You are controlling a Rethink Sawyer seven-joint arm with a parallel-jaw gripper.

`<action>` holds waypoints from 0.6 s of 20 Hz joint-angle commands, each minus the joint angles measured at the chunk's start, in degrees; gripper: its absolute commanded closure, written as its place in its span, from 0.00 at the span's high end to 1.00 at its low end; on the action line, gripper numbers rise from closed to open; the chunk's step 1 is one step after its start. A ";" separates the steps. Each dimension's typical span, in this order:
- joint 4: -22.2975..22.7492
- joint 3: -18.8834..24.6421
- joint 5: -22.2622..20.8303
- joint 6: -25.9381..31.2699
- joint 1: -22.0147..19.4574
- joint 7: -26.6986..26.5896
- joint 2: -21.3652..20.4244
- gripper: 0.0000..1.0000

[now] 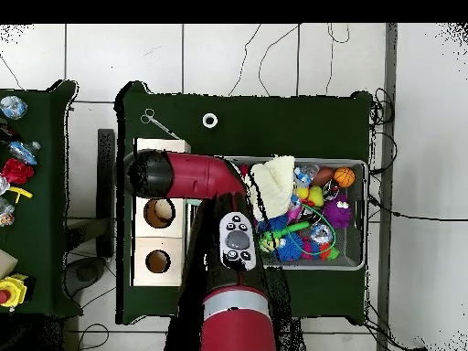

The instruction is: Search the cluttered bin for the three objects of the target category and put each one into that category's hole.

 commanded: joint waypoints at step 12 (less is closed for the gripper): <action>7.36 5.63 1.00 -2.91 -2.56 9.40 3.27 0.00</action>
